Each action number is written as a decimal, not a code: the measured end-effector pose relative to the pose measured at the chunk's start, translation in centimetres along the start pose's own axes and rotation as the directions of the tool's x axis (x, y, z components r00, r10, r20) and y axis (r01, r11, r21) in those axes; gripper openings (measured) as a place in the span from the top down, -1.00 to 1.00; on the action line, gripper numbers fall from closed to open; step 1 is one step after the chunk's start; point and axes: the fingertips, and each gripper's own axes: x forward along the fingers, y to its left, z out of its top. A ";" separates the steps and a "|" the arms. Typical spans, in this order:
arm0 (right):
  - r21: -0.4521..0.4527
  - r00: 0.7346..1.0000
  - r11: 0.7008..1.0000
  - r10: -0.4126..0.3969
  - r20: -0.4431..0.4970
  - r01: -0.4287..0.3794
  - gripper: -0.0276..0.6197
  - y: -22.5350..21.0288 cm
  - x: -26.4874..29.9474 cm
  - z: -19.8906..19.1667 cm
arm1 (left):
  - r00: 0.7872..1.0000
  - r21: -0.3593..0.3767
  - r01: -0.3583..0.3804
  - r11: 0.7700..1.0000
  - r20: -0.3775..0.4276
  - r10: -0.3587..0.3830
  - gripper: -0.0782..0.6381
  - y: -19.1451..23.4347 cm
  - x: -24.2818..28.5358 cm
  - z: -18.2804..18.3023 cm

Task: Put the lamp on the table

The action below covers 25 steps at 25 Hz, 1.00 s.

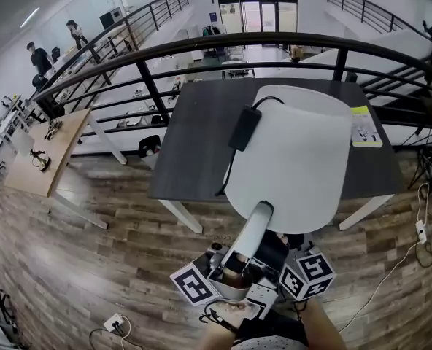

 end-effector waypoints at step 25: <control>0.025 0.995 0.994 -0.102 -0.019 0.103 0.39 -9.0 16.5 3.3 | 0.999 -0.092 -0.027 0.995 -0.042 0.024 0.70 13.7 9.1 11.5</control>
